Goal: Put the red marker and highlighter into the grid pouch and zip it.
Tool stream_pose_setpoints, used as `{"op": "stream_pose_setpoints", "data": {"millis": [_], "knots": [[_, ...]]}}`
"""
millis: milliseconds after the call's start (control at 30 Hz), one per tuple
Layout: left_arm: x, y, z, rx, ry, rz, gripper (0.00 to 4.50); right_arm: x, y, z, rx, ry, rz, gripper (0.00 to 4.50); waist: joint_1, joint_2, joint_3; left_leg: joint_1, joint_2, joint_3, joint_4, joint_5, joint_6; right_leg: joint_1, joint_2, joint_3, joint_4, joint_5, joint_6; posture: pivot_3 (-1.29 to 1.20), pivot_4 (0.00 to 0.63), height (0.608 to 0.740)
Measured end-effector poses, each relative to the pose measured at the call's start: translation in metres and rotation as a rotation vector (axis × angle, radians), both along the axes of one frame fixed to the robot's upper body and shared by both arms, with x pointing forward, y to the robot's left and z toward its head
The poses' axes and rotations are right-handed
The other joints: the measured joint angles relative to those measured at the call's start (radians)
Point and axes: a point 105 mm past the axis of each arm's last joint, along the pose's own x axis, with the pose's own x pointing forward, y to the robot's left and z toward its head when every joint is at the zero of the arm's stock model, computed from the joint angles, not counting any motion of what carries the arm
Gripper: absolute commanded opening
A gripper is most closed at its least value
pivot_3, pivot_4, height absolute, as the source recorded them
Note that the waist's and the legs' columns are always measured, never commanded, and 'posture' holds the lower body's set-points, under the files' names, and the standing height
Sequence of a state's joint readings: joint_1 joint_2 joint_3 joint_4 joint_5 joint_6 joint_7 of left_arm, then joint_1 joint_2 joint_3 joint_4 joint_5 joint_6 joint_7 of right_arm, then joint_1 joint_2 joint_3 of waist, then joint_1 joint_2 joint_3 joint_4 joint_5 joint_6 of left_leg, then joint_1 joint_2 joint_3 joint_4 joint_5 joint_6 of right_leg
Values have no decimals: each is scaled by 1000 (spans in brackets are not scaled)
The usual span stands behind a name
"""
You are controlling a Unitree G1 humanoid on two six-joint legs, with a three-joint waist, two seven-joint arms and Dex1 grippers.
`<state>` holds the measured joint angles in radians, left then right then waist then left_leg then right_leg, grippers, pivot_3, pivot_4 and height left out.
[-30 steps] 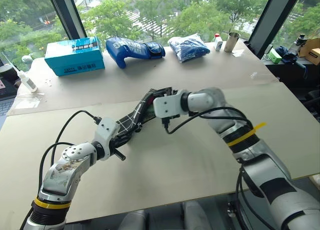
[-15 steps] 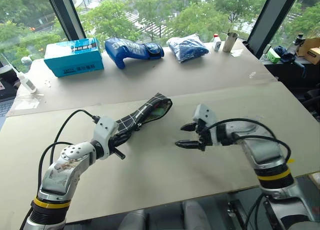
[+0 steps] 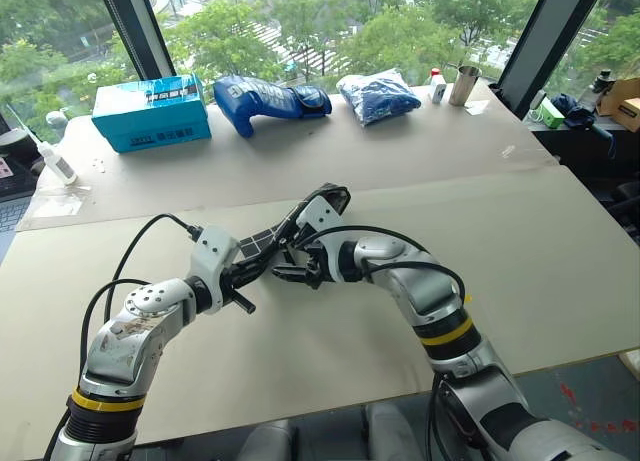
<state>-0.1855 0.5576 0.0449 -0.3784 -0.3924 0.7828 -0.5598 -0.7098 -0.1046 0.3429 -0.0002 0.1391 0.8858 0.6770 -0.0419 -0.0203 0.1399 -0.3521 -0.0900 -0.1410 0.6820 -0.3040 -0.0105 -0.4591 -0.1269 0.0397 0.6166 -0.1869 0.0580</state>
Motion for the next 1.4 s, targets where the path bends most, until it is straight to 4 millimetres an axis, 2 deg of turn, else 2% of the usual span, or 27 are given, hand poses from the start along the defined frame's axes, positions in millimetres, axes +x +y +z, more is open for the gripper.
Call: {"op": "stream_pose_setpoints", "data": {"millis": [67, 167, 233, 333, 367, 500, 700, 800, 867, 967, 1067, 1233, 1300, 1400], "knots": [[0, 0, 0, 0, 0, 0, 0, 1, 1, -2, -5, 2, 0, 2854, -2, 0, 0, 0, 0, -1, 0, 0, 0, 0, 0, 0, 0, 0, 0, 0, 150, 740], [0, 0, 0, 1, 1, 1, 0, 3, 1, 1, -2, -16, 2, 1782, -2, 0, 0, 0, 0, -3, 0, 0, 0, 0, 0, 0, 0, 0, 0, 0, 150, 740], [0, 0, 0, 1, 1, 1, 0, 5, 1, 3, 0, -27, 1, 1240, -3, 0, 0, 0, 0, -4, 0, 0, 0, 0, 0, 0, 0, 0, 0, 0, 150, 740], [0, 0, 0, 1, 1, 1, 0, 8, 0, 2, 0, -28, -9, 122, -3, 0, 0, 0, 0, -4, 0, 0, 0, 0, 0, 0, 0, 0, 0, 0, 150, 740], [0, 0, 0, 1, 1, 1, 0, 8, 0, 2, 0, -28, -8, 53, -3, 0, 0, 0, 0, -4, 0, 0, 0, 0, 0, 0, 1, 0, 0, 0, 150, 740], [0, 0, 0, 1, 1, 1, 0, 8, -2, 2, -2, -34, -8, 53, -3, 0, 0, 0, 0, -5, 0, 0, 0, 0, 0, 0, 4, 0, 0, 0, 150, 740], [-1, 0, -1, 1, 1, 0, 0, 8, -18, 9, -22, -71, 4, 53, -1, 0, 0, 0, 0, -5, 0, 0, 0, 0, 0, 0, 4, 0, 0, 0, 150, 740], [-3, -2, -2, 0, -1, -11, 0, 1, -46, 11, -74, -93, 35, 53, 6, 0, 0, 0, -1, -5, 0, -1, 1, 0, 0, 0, 3, 0, 0, 0, 150, 740], [-7, -5, -6, 5, 5, -32, 0, -2, -73, 9, -130, -89, 42, 53, 6, 0, 0, 0, -1, -3, 0, -1, 1, 0, 0, 0, -1, 0, 0, 0, 150, 740], [-8, -1, -7, 30, 3, -29, 0, 14, -124, 14, -225, -165, -70, 53, 2, 0, 0, 0, 0, 4, 0, -1, 2, 0, 1, -1, -4, 0, 0, 0, 150, 740], [-8, -2, -6, 27, -3, -36, 0, 27, -160, 15, -313, -229, -134, 53, 7, 0, 0, 0, 0, 5, 0, -1, 2, 0, 1, -1, -4, 0, 0, 0, 150, 740], [-7, -6, -3, 25, -10, -54, 0, 25, -168, 11, -329, -232, -87, 53, 4, 0, 0, 0, 0, 5, 0, -1, 2, 0, 1, 0, -4, 0, 0, 0, 150, 740], [-7, -6, -4, 25, -9, -53, 0, 27, -167, 11, -317, -232, -92, 634, 5, 0, 0, 0, 1, 5, 0, -1, 2, 1, 1, 0, -4, 0, 0, 0, 150, 740], [-6, 2, -4, 44, -9, -26, 0, 39, -180, 17, -282, -231, -188, 1489, 11, 0, 0, 0, 0, 6, 0, -1, 2, 1, 0, 0, -4, 0, 0, 0, 150, 740]]}}
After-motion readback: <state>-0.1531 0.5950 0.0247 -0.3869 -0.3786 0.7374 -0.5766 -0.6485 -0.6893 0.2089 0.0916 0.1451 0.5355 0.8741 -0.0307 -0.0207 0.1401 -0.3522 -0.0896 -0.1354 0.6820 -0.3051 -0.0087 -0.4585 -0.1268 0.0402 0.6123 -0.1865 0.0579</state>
